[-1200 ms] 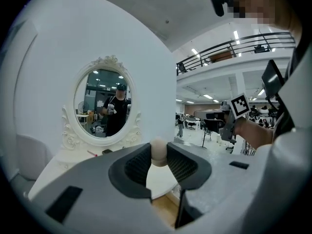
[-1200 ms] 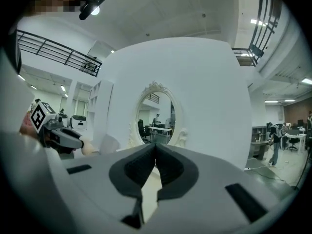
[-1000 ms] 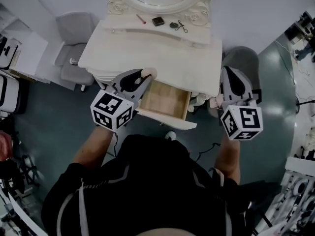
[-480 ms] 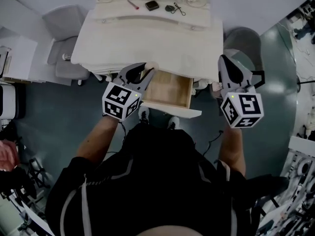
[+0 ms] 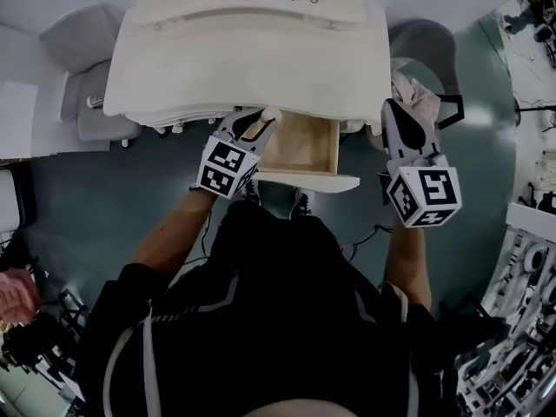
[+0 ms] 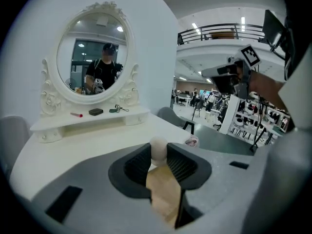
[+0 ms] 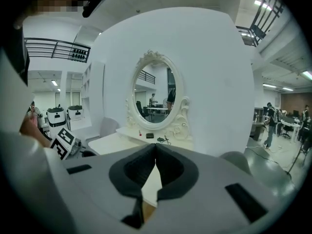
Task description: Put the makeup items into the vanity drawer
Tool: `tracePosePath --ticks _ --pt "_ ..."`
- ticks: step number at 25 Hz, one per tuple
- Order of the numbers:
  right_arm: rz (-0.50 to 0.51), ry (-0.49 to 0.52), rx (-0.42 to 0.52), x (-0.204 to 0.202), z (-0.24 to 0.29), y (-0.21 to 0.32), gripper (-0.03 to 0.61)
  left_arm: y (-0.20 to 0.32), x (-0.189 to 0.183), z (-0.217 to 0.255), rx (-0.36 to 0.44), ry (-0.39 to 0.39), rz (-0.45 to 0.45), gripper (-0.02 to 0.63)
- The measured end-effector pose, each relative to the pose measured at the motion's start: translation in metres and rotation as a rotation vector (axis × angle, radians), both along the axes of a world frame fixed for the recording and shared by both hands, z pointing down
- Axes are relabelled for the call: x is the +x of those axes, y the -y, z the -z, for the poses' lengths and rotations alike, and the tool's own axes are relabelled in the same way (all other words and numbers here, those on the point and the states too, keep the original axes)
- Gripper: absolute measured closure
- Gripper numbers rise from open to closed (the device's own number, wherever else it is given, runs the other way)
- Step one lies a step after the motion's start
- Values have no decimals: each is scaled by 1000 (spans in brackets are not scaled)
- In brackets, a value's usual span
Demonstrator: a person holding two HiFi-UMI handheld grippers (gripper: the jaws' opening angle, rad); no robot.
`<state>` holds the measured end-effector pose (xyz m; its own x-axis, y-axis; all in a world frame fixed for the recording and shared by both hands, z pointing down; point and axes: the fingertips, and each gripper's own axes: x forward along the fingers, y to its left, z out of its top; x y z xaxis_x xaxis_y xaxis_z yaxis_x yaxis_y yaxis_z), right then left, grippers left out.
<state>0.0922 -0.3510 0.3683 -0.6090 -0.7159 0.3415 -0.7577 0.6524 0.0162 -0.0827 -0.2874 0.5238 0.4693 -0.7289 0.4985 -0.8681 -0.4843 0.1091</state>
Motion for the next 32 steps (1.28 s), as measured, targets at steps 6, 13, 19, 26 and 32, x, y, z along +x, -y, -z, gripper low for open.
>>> tracePosePath --ticks 6,13,19,26,32 --pt "-42 -27 -34 7 -17 -6 574 1 3 -61 -105 16 -44 511" --pt "-55 -52 -81 6 -42 -11 574 5 19 -124 -152 133 -139 509" --pt "-104 -90 -111 20 -60 -17 574 7 30 -175 -223 182 -182 509" --pt "-159 -121 -150 35 -77 -24 574 13 38 -214 -271 217 -212 508" --pt "-176 -146 -158 40 -82 -31 574 15 40 -240 -282 282 -259 508"
